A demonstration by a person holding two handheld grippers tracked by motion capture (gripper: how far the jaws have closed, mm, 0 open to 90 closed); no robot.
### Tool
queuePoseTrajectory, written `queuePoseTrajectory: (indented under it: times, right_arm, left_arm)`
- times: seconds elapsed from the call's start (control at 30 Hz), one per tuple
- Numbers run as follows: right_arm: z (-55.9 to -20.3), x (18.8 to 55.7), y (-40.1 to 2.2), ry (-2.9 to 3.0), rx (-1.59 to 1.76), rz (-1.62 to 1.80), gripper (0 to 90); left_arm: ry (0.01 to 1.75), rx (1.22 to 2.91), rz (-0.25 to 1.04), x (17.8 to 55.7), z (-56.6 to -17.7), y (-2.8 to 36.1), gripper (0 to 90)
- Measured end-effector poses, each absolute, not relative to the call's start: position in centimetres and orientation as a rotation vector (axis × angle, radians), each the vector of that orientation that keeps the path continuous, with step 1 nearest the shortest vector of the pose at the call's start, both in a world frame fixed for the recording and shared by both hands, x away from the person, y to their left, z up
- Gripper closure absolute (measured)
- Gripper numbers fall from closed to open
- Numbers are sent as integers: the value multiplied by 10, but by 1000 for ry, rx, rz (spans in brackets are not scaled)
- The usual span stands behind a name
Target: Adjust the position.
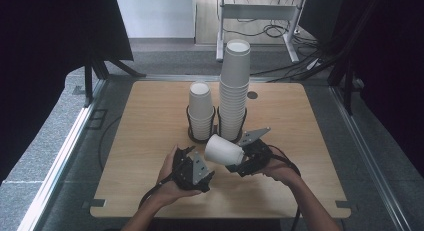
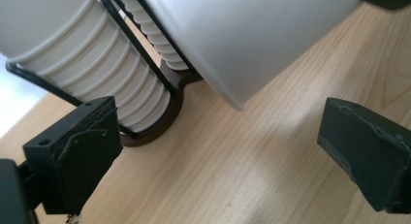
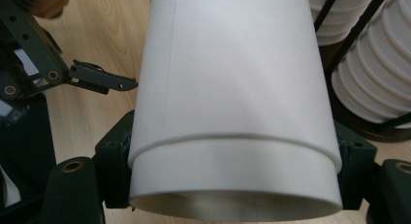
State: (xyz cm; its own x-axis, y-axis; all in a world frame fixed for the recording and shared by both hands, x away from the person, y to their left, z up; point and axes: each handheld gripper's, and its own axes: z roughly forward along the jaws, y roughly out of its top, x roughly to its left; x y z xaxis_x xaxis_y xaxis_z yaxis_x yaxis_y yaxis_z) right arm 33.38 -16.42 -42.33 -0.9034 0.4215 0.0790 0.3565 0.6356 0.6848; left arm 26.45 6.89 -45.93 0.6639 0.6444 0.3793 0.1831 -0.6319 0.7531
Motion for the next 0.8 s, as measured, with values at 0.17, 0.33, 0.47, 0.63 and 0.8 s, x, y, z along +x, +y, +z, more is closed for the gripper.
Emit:
queuePoseTrajectory:
  times: [0.17, 0.33, 0.47, 0.63, 0.8]
  right_arm:
    - [-429, 329, -164, 2707, 684, 1214, 244]
    - [-436, 325, -167, 2645, 723, 1286, 243]
    - [-443, 321, -168, 2593, 759, 1347, 243]
    - [-448, 318, -169, 2539, 803, 1420, 243]
    - [-450, 316, -171, 2475, 847, 1454, 243]
  left_arm:
    - [699, 2114, 756, 266, -456, 76, 51]
    - [771, 2060, 669, 269, -455, 84, 60]
    - [821, 2046, 642, 273, -456, 87, 81]
    - [878, 2012, 614, 277, -457, 91, 93]
    - [904, 1974, 569, 278, -460, 94, 95]
